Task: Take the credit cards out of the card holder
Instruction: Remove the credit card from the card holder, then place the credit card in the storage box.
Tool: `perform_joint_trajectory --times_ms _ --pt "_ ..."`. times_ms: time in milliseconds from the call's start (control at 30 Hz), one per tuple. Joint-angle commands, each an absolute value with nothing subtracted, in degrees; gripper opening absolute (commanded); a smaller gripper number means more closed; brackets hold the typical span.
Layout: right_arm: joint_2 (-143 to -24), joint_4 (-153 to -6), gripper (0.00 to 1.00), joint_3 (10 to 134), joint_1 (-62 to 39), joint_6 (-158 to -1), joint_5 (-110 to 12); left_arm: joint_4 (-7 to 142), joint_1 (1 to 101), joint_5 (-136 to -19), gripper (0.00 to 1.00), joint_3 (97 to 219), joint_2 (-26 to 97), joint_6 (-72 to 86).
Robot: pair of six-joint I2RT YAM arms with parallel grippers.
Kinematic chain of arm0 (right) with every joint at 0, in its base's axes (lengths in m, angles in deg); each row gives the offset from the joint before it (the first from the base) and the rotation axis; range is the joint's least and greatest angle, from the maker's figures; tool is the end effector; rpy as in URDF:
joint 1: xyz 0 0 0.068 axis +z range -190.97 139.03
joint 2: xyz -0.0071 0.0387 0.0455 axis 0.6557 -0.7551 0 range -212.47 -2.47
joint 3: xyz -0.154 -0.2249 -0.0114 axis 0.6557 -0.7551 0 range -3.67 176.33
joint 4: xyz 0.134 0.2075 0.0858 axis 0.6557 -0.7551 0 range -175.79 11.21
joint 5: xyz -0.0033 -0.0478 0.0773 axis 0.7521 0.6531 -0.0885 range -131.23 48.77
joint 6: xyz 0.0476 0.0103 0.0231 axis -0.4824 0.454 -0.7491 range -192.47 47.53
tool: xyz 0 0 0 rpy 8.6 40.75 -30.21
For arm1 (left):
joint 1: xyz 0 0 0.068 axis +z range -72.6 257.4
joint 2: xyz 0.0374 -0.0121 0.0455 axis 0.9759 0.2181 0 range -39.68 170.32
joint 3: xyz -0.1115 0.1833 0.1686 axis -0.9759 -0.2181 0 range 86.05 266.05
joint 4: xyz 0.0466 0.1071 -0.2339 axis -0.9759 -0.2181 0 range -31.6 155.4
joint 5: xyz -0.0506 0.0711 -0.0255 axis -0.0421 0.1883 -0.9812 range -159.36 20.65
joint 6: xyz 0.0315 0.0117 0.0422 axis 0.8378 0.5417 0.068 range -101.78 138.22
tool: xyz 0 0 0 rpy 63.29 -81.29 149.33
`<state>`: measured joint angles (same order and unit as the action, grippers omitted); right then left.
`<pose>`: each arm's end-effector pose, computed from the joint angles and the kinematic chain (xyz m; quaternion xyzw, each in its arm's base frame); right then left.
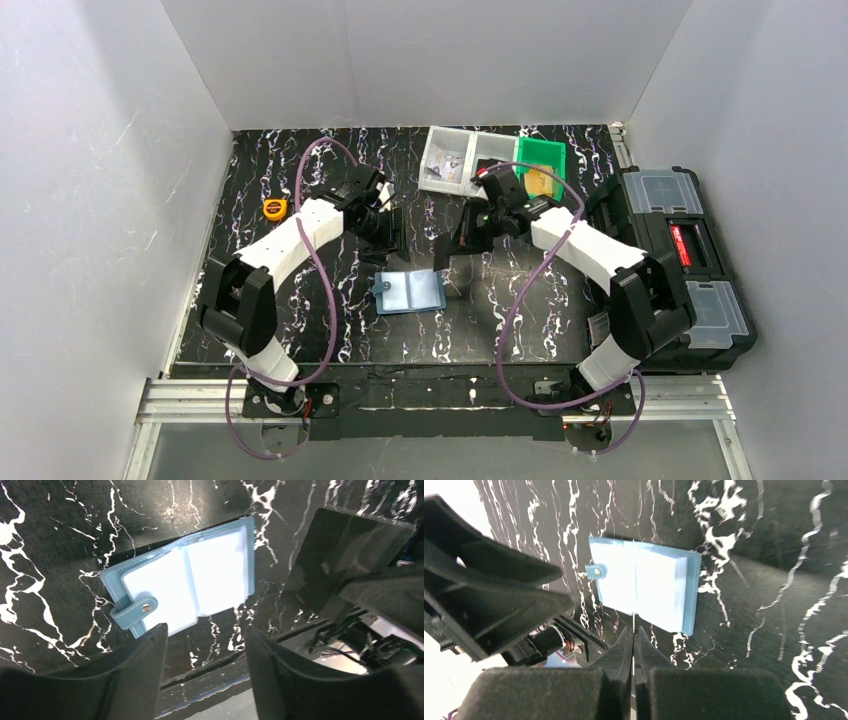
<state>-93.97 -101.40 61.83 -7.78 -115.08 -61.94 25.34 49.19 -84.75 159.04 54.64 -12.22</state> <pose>0.2813 0.1990 0.2434 0.0122 0.9224 0.3462 0.1709 0.2967 -0.1700 0.2485 0.0144 0.9607 -0.2331 0.1499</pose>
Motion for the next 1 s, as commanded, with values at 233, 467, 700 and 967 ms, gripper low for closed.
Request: perform_joint_trajectory --times_ms 233,467,700,967 --pt "-97.33 -114.04 0.01 80.85 -21.66 -106.42 -57.59 19.12 48.92 -87.73 0.77 162.09 47.47 -9.36" --pt "-111.79 -119.79 0.01 99.99 -30.58 -101.74 -57.55 19.11 48.84 -89.08 0.79 160.33 44.01 -9.03" --pt "-128.98 -127.18 0.01 125.57 -33.01 -99.45 -57.55 17.65 48.79 -89.73 0.79 160.04 41.89 -8.24" --pt "-138.17 -124.56 0.01 130.77 -32.96 -103.87 -61.82 16.39 48.84 -90.28 0.79 161.67 42.62 -7.97"
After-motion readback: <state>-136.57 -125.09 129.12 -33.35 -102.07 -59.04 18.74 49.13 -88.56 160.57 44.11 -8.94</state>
